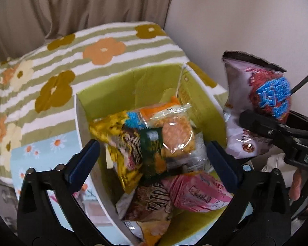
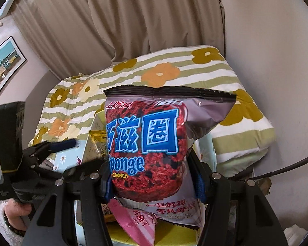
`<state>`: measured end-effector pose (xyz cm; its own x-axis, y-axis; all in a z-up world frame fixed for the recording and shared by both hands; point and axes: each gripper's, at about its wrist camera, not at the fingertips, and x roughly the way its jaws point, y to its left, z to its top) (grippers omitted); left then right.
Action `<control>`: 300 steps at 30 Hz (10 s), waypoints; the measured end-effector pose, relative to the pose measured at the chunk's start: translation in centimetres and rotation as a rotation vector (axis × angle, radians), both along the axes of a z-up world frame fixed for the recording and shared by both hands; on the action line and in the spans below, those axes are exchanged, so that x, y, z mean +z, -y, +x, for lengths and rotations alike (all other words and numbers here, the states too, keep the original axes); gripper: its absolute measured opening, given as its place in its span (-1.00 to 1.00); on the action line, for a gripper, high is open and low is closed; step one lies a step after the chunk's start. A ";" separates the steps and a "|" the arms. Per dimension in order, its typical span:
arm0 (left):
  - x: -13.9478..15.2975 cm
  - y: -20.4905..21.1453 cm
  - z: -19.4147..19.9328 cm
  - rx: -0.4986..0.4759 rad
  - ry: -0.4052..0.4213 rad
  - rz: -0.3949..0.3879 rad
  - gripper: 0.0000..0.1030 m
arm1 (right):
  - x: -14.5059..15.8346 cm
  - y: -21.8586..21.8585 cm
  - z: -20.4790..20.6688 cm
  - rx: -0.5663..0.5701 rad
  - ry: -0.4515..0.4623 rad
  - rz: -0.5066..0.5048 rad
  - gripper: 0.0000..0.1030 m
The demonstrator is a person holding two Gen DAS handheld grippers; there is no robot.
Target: Organize snacks
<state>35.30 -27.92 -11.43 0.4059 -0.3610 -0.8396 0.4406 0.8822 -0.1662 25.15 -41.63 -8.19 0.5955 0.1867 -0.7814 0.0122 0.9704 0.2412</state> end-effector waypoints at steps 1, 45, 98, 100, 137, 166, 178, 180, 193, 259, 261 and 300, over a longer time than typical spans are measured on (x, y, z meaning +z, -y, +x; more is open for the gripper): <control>0.0 -0.3 0.0 0.008 -0.002 0.002 0.99 | -0.2 0.1 0.4 -0.001 -0.008 -0.006 0.08; 0.9 -17.4 -6.6 0.431 -0.008 0.071 0.99 | 1.1 -6.7 1.3 0.215 0.115 -0.033 0.88; -18.7 -20.4 2.8 -0.284 -0.260 0.163 0.99 | -19.8 -29.7 -7.3 -0.265 0.004 -0.247 0.88; -19.3 -20.0 2.9 -0.283 -0.267 0.165 0.99 | -20.1 -29.5 -7.1 -0.293 0.008 -0.236 0.88; -19.4 -22.7 3.4 -0.262 -0.206 0.213 0.13 | -22.1 -28.4 -3.4 -0.395 -0.062 -0.232 0.87; -7.5 -28.1 2.0 -0.083 -0.082 0.132 0.07 | -9.6 -31.5 -5.4 -0.166 0.137 -0.209 0.42; 1.2 -24.5 -1.2 -0.004 0.014 0.033 0.07 | -0.9 -24.3 -7.1 -0.102 0.244 -0.120 0.42; 2.2 -22.4 -1.9 -0.006 0.014 -0.002 0.07 | 0.2 -21.8 -7.5 -0.101 0.243 -0.106 0.42; 2.0 -6.7 -4.5 -0.017 -0.031 -0.045 0.08 | 2.8 -8.4 -8.5 -0.067 0.227 -0.121 0.42; 12.3 -20.6 -28.8 0.363 0.453 -0.039 0.99 | 8.0 -16.8 -24.1 -0.019 0.420 -0.288 0.98; 12.0 -21.3 -30.5 0.371 0.464 -0.036 0.99 | 7.7 -17.4 -25.4 -0.023 0.427 -0.293 0.98; 11.7 -22.4 -35.1 0.399 0.502 -0.037 0.99 | 7.4 -18.1 -28.2 -0.053 0.443 -0.271 0.98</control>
